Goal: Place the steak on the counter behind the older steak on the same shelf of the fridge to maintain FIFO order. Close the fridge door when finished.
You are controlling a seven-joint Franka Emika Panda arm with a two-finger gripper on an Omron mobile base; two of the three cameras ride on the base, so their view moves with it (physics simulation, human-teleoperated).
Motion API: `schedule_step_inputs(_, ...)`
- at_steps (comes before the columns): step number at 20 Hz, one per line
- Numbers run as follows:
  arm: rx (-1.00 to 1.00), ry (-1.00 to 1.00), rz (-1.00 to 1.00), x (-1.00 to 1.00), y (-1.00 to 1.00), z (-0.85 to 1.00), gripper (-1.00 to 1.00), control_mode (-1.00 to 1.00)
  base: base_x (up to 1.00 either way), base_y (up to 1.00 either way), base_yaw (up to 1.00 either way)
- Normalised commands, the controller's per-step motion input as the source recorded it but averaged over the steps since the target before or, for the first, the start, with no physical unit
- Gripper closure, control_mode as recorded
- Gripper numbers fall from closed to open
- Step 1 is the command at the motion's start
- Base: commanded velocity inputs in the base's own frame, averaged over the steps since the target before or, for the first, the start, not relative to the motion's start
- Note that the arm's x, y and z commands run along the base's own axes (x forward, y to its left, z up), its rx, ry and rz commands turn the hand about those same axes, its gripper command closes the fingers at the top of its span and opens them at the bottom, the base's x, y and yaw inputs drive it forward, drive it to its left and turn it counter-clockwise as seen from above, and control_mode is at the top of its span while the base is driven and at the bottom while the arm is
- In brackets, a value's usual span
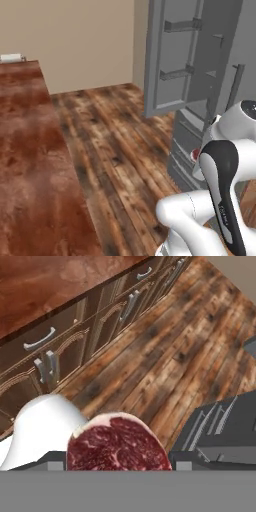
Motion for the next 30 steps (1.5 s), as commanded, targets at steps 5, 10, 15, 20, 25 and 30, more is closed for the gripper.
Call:
schedule_step_inputs(5, 0.00, 0.00, 0.00, 0.00, 0.00, 0.00, 1.00, 1.00, 0.70, 0.43, 0.04)
schedule_step_inputs(10, 0.00, 0.00, 0.00, 0.00, 0.00, 0.00, 1.00, 1.00, 0.60, 0.31, -0.10)
schedule_step_inputs(15, 0.00, 0.00, 0.00, 0.00, 0.00, 0.00, 1.00, 1.00, 0.76, 0.50, -0.28)
schedule_step_inputs(20, 0.00, 0.00, 0.00, 0.00, 0.00, 0.00, 1.00, 1.00, 0.84, 0.48, -0.24)
schedule_step_inputs(25, 0.00, 0.00, 0.00, 0.00, 0.00, 0.00, 1.00, 1.00, 1.00, 0.40, 0.01)
schedule_step_inputs(30, 0.00, 0.00, 0.00, 0.00, 0.00, 0.00, 1.00, 1.00, 0.96, -0.34, 0.32)
